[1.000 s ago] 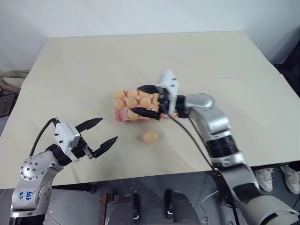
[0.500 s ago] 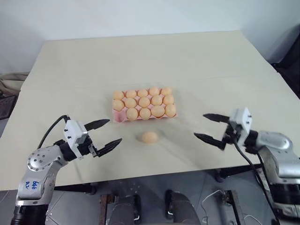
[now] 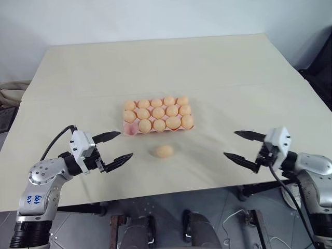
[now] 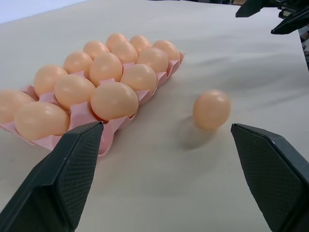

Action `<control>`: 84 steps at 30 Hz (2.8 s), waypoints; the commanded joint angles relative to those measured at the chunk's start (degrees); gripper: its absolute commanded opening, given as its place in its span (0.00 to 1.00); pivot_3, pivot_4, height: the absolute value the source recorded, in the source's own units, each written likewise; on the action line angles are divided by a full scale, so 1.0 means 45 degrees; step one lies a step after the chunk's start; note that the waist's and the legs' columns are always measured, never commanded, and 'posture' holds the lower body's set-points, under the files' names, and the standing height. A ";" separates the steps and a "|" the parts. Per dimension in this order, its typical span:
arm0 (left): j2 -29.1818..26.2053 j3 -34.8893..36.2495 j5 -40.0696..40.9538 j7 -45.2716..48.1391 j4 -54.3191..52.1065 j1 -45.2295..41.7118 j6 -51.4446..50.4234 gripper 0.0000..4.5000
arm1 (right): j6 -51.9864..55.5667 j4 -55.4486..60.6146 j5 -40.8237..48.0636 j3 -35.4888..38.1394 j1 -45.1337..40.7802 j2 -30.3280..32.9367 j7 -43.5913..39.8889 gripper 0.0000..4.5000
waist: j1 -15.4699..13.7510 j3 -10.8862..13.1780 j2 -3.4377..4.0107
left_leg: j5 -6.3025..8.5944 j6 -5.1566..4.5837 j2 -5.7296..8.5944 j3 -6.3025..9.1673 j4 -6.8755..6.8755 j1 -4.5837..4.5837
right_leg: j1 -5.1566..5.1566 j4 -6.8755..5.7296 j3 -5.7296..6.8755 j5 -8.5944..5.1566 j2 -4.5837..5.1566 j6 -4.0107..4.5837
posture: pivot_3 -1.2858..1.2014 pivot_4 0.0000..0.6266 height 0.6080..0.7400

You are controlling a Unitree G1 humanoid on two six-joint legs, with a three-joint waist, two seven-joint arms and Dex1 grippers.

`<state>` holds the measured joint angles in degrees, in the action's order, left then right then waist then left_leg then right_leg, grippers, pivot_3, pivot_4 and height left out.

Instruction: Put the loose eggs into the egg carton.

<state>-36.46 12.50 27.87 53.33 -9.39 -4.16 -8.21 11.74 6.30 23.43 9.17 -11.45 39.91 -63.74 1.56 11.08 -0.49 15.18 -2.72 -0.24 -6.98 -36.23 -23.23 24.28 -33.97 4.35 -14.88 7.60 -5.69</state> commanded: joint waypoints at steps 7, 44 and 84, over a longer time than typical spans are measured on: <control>-0.0002 0.0318 0.0091 0.0073 -0.1040 0.0723 0.0464 1.00 | 0.2794 0.1181 -0.0156 -0.3586 -0.2823 -0.1369 0.0725 1.00 | -0.0022 0.0000 -0.0001 | 0.0005 0.0008 -0.0005 0.0003 0.0014 -0.0019 | 0.0024 0.0016 0.0008 0.0001 0.0007 0.0009 | 0.52 0.24 1.00; 0.1240 0.2618 0.0831 -0.2083 -0.2202 0.3633 0.0299 1.00 | 0.0443 -0.8642 -0.3821 -0.5658 -1.0819 -0.9274 0.4764 0.37 | 0.0381 -0.0017 -0.0029 | -0.0028 0.0140 -0.0086 -0.0045 0.0006 -0.0011 | 0.0084 -0.0120 0.0201 0.0014 0.0005 0.0102 | 0.52 0.24 1.00; 0.0477 0.1926 -0.0317 -0.1712 -0.1536 0.3199 0.0539 1.00 | -0.1924 -0.3409 -0.0429 -0.0771 -0.2685 -0.0921 -0.1734 1.00 | -0.0003 -0.0032 -0.0055 | 0.0124 0.0046 -0.0168 -0.0228 -0.0093 0.0031 | 0.0056 -0.0032 0.0430 0.0019 0.0005 0.0127 | 0.52 0.24 1.00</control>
<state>-33.81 20.66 26.68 45.36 -15.92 9.84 -7.11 5.05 -8.79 20.26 3.96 -23.95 34.79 -70.39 1.55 10.94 -0.73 15.74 -2.51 -1.02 -8.01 -36.71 -23.09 24.54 -34.12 6.26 -14.77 7.62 -5.09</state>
